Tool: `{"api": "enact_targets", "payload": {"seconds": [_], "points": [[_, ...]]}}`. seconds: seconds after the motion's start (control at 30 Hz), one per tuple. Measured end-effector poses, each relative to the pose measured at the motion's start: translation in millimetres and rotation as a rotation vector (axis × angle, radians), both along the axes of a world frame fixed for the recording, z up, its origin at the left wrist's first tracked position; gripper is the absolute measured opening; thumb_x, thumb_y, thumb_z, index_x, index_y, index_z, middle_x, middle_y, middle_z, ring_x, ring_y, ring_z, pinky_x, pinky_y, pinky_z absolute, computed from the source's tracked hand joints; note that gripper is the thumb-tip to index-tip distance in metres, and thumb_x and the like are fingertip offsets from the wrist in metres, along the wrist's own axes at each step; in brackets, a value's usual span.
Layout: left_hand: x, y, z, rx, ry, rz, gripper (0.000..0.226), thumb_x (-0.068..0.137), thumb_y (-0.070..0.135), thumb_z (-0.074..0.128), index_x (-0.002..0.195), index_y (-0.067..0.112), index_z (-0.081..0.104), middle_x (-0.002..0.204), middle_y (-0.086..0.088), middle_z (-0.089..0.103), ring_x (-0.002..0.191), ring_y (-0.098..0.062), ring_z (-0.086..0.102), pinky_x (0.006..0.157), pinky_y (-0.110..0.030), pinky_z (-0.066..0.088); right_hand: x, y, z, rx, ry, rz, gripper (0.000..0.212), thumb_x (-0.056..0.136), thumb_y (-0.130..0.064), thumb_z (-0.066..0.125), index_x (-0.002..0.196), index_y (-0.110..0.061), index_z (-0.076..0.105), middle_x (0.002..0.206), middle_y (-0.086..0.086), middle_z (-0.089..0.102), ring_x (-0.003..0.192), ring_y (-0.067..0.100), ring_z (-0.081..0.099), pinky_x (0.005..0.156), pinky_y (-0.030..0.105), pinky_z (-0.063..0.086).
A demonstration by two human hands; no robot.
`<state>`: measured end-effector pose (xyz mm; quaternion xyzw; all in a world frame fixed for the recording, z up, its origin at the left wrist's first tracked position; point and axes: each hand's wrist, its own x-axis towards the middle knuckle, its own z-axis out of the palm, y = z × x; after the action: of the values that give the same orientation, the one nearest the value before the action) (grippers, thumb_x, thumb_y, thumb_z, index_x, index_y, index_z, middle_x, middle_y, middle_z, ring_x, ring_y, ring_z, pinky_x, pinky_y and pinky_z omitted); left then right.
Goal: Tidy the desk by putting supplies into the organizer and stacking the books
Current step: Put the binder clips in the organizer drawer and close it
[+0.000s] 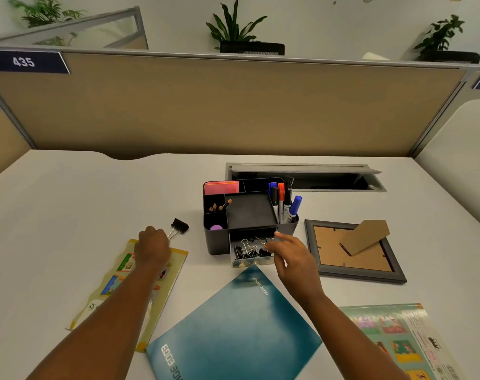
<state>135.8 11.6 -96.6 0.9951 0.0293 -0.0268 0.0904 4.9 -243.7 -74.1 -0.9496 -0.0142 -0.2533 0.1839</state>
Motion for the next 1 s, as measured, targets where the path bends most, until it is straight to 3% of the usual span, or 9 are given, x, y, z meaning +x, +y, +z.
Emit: {"api": "enact_targets", "payload": {"seconds": [0.13, 0.23, 0.33, 0.47, 0.6, 0.73, 0.87, 1.0], "points": [[-4.7, -2.9, 3.0, 0.018, -0.008, 0.017, 0.022, 0.089, 0.003, 0.044, 0.107, -0.002, 0.057, 0.114, -0.02, 0.056, 0.11, -0.035, 0.051, 0.085, -0.04, 0.046, -1.0, -0.5, 0.8, 0.028, 0.049, 0.016, 0.019, 0.071, -0.001, 0.066, 0.084, -0.014, 0.071, 0.091, 0.008, 0.074, 0.093, 0.028, 0.068, 0.078, 0.023, 0.041], [-4.8, -8.8, 11.8, -0.25, -0.042, 0.137, 0.024, 0.092, 0.005, 0.042, 0.108, -0.003, 0.057, 0.117, -0.023, 0.055, 0.109, -0.039, 0.052, 0.088, -0.044, 0.044, -1.4, 0.4, 5.1, 0.062, 0.088, 0.02, 0.02, 0.074, 0.003, 0.067, 0.086, -0.012, 0.071, 0.096, 0.012, 0.073, 0.098, 0.031, 0.066, 0.08, 0.026, 0.039], [-5.1, -16.5, 31.0, -0.502, -0.115, 0.204, 0.023, 0.093, 0.006, 0.041, 0.106, 0.001, 0.06, 0.115, -0.021, 0.06, 0.104, -0.039, 0.056, 0.081, -0.039, 0.045, -1.6, 2.0, 10.2, 0.129, 0.16, 0.008, 0.02, 0.086, -0.002, 0.056, 0.097, -0.01, 0.07, 0.115, 0.013, 0.067, 0.116, 0.029, 0.056, 0.09, 0.025, 0.032], [-12.0, -29.5, 61.7, -0.698, -0.405, 0.073, 0.017, 0.093, 0.007, 0.044, 0.096, 0.003, 0.06, 0.105, -0.017, 0.065, 0.092, -0.032, 0.061, 0.072, -0.031, 0.041, -3.0, -0.3, 15.8, 0.237, 0.192, 0.013, 0.023, 0.091, -0.009, 0.05, 0.109, -0.012, 0.065, 0.124, 0.007, 0.061, 0.119, 0.022, 0.052, 0.096, 0.019, 0.03], [-28.4, -44.6, 83.9, -0.677, -0.557, -0.351, 0.009, 0.09, 0.003, 0.051, 0.089, 0.001, 0.06, 0.091, -0.012, 0.063, 0.078, -0.017, 0.053, 0.062, -0.024, 0.042, -2.5, 0.2, 24.2, 0.355, 0.109, -0.019, 0.025, 0.088, -0.013, 0.056, 0.113, -0.013, 0.062, 0.118, 0.008, 0.064, 0.107, 0.019, 0.058, 0.094, 0.025, 0.043], [-49.6, -54.6, 88.0, -0.519, -0.431, -0.715, 0.012, 0.084, 0.015, 0.053, 0.085, 0.007, 0.062, 0.082, -0.002, 0.062, 0.069, -0.012, 0.053, 0.061, -0.013, 0.04, -1.8, -1.6, 28.2, 0.367, -0.005, -0.015, 0.041, 0.081, -0.028, 0.057, 0.12, -0.013, 0.057, 0.124, 0.009, 0.06, 0.112, 0.008, 0.044, 0.093, 0.025, 0.037], [-65.7, -66.5, 74.7, -0.386, -0.34, -0.818, 0.013, 0.083, 0.018, 0.053, 0.085, 0.011, 0.063, 0.083, -0.002, 0.065, 0.071, -0.009, 0.047, 0.06, -0.011, 0.032, -2.6, -4.1, 26.8, 0.314, -0.017, 0.009, 0.04, 0.08, -0.03, 0.058, 0.118, -0.015, 0.059, 0.121, 0.008, 0.062, 0.11, 0.007, 0.044, 0.09, 0.02, 0.036], [-72.9, -75.8, 60.4, -0.333, -0.31, -0.771, 0.011, 0.087, 0.016, 0.054, 0.092, 0.011, 0.063, 0.092, -0.003, 0.066, 0.077, -0.009, 0.045, 0.06, -0.005, 0.023, -3.8, -6.4, 19.3, 0.342, -0.058, -0.027, 0.033, 0.08, -0.025, 0.059, 0.111, -0.013, 0.063, 0.115, 0.01, 0.064, 0.105, 0.008, 0.046, 0.086, 0.017, 0.037]]}}
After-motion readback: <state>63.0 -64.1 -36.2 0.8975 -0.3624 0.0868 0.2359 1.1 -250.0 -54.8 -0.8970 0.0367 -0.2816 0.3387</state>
